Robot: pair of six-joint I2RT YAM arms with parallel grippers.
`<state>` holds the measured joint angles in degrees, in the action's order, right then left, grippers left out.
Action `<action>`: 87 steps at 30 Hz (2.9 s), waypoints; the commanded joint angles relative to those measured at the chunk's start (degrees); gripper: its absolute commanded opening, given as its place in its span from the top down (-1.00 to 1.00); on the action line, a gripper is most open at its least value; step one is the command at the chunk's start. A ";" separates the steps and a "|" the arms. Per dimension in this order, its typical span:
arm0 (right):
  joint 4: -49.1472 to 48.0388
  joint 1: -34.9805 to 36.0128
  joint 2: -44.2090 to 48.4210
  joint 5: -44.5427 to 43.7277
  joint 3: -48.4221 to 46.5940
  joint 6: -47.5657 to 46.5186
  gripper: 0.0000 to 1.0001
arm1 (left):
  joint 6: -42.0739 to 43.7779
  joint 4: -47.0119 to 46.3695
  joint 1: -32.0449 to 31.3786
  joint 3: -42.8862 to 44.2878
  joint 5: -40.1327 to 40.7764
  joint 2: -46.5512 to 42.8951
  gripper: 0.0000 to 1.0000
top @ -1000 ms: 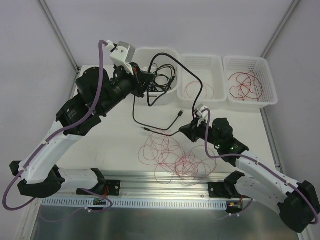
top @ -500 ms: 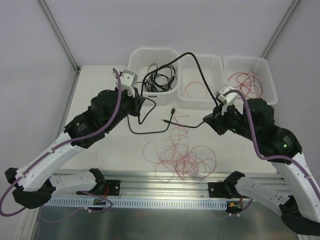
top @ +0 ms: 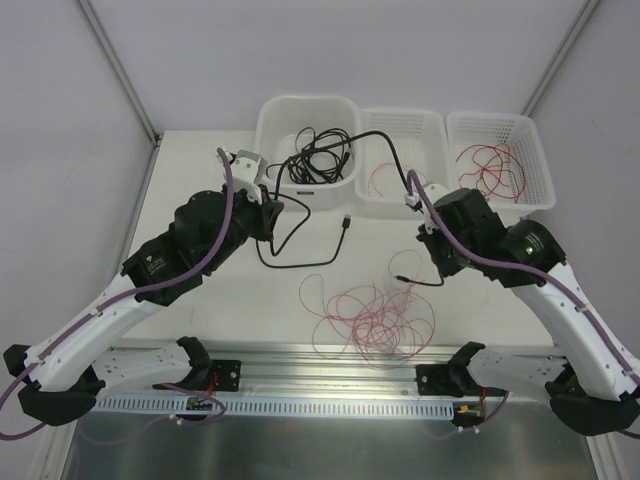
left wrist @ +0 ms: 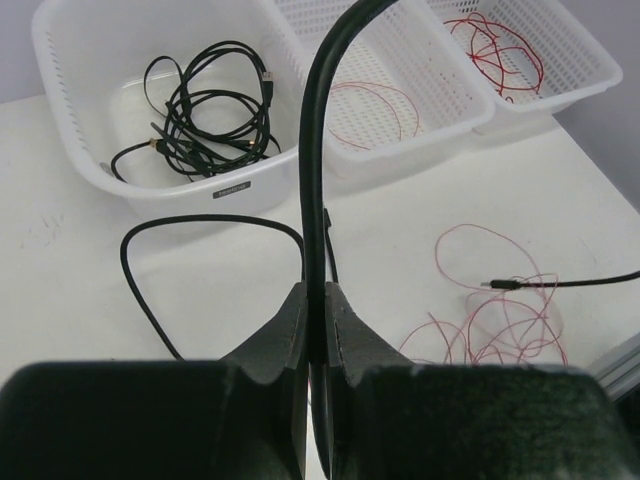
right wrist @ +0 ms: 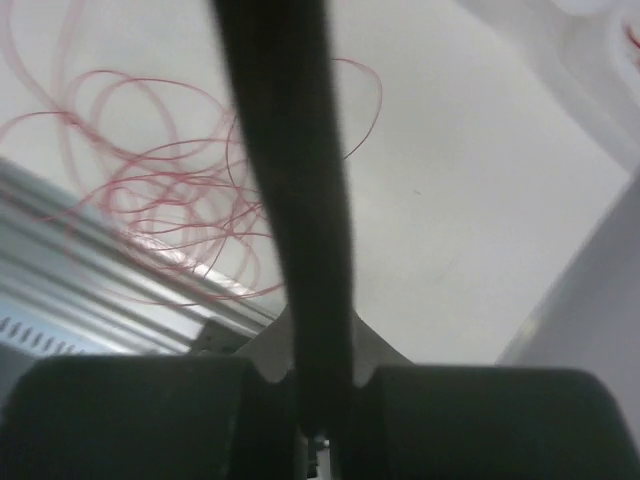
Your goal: Untangle the cables
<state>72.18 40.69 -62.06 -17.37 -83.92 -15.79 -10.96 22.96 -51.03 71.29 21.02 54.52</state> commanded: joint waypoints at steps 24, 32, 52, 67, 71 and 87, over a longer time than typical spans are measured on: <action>1.89 2.99 0.28 11.42 -3.09 -2.40 0.99 | 0.24 -5.47 -0.39 -3.52 -8.97 -1.26 1.00; 14.39 2.73 -2.19 -7.68 -5.81 1.73 0.99 | 0.85 -6.35 -0.39 -4.05 -11.26 -0.12 1.00; -45.09 1.41 5.21 46.44 13.60 5.77 0.99 | 0.24 -15.57 -0.39 -6.16 -27.61 1.82 0.86; -55.75 1.59 -4.64 45.76 22.57 7.70 0.48 | 6.30 -27.09 0.75 -0.98 -14.34 1.46 1.00; -55.48 1.50 -5.35 43.38 23.28 7.71 0.05 | 7.97 -27.09 3.29 5.51 -13.28 3.83 1.00; -47.41 2.47 16.68 37.76 32.50 5.16 -0.93 | 18.50 -25.16 13.40 49.44 -19.87 27.20 1.00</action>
<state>22.33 42.81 -50.89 22.55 -53.36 -9.65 1.93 0.86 -39.11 113.71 3.92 78.19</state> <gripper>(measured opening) 0.950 0.038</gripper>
